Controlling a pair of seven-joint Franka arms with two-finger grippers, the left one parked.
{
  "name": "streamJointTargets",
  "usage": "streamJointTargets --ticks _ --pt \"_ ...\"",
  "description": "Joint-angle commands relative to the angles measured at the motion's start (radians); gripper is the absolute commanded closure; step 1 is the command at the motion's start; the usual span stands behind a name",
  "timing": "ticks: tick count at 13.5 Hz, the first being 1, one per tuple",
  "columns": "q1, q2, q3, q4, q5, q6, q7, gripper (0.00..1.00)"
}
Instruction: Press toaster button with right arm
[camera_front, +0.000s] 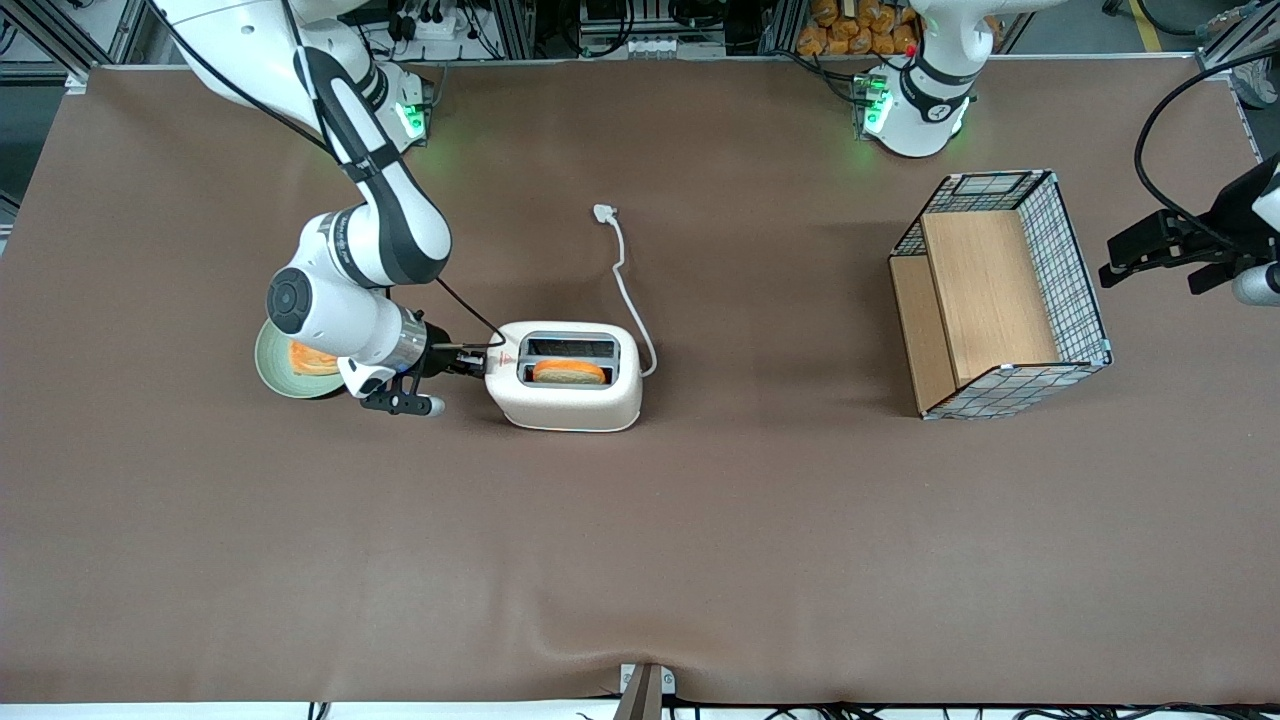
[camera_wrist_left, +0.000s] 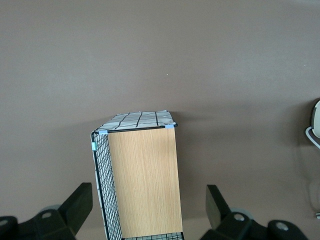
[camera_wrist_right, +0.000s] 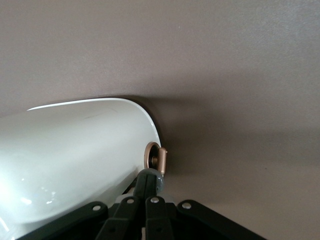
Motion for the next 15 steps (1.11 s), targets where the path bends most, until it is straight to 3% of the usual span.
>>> streamJointTargets --ticks 1,8,11,15 --pt "0.03 0.093 0.009 -0.007 0.147 0.073 -0.159 1.0" --pt "-0.007 0.085 0.004 0.011 0.162 0.006 -0.206 1.0" --pt "-0.05 0.076 0.0 0.06 0.138 -0.118 -0.204 1.0" --pt "-0.093 0.058 -0.035 0.129 -0.014 -0.245 -0.198 1.0"
